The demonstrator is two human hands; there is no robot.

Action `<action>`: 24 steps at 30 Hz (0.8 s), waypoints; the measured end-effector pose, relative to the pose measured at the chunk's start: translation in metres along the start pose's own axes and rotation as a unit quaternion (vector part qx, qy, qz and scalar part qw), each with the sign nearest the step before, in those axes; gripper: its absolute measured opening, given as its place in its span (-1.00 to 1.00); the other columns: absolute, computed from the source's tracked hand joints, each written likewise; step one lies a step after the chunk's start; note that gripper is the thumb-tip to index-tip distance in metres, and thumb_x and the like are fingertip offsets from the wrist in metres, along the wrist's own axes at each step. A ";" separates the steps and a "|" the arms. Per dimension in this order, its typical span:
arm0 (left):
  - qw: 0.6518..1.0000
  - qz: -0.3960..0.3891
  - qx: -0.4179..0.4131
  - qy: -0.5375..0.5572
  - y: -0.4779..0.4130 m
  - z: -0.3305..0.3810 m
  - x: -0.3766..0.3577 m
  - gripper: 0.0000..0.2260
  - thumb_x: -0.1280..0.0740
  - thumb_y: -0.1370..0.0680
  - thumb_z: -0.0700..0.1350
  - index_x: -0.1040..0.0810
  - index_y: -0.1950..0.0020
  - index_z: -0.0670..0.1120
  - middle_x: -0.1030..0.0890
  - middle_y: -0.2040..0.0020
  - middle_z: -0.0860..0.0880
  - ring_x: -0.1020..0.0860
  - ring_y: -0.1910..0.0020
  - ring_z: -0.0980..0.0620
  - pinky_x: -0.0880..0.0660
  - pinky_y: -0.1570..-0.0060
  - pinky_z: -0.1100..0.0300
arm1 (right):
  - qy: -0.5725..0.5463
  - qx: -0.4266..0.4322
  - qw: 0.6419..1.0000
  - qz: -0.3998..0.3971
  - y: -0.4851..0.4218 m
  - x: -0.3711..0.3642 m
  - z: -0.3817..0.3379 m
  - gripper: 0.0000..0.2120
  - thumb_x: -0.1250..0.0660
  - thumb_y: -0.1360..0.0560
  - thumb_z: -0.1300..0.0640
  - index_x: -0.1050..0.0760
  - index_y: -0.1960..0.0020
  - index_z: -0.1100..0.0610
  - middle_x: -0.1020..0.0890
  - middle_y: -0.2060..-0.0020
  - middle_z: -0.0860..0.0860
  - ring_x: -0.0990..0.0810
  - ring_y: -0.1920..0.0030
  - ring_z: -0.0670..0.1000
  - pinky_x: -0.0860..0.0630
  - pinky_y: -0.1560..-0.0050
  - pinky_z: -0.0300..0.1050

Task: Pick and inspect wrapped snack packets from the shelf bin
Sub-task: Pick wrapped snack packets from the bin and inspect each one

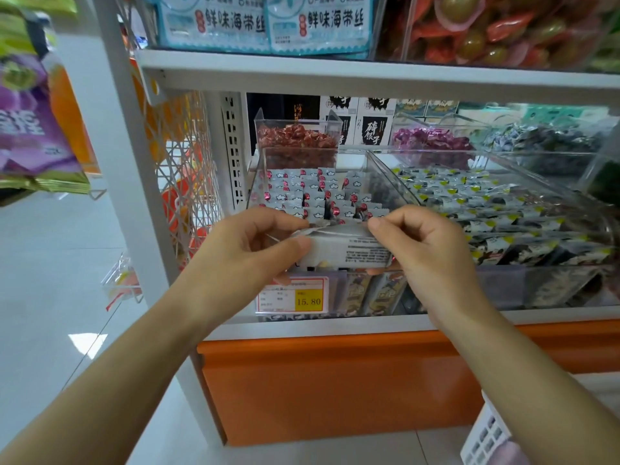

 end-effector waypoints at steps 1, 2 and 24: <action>1.000 0.003 -0.005 -0.006 0.000 0.001 0.000 -0.89 -0.37 -0.45 -0.07 -0.62 0.05 0.00 -0.67 0.21 -0.06 -0.63 0.27 0.02 -0.60 0.23 0.22 | 0.013 0.009 1.000 -0.001 0.000 0.000 -0.001 -0.81 -0.33 -0.50 0.15 -0.56 0.26 0.19 -0.60 0.34 0.12 -0.58 0.31 0.04 -0.52 0.29 -0.05; 1.000 0.006 -0.011 -0.011 0.000 0.002 0.000 -0.92 -0.37 -0.45 -0.06 -0.62 0.09 -0.01 -0.66 0.23 -0.06 -0.61 0.32 0.05 -0.58 0.28 0.26 | 0.021 0.015 1.000 -0.005 0.001 0.000 -0.001 -0.81 -0.33 -0.50 0.15 -0.57 0.26 0.17 -0.60 0.35 0.10 -0.57 0.30 0.04 -0.51 0.25 -0.02; 0.991 0.050 -0.064 -0.102 -0.004 -0.001 0.005 -0.84 -0.35 -0.46 0.00 -0.60 -0.01 0.04 -0.65 0.29 0.12 -0.60 0.33 0.22 -0.49 0.32 0.43 | -0.190 -0.082 0.976 -0.070 -0.004 -0.005 0.013 -0.76 -0.41 -0.34 -0.04 -0.66 0.05 0.04 -0.71 0.12 0.05 -0.69 0.11 0.04 -0.62 0.15 -0.16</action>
Point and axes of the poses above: each hand's wrist, its own y-axis away from the middle knuckle, its own x-axis out of the back of the hand, z = x × y, the point moved 4 cm from there along -y, towards the middle knuckle
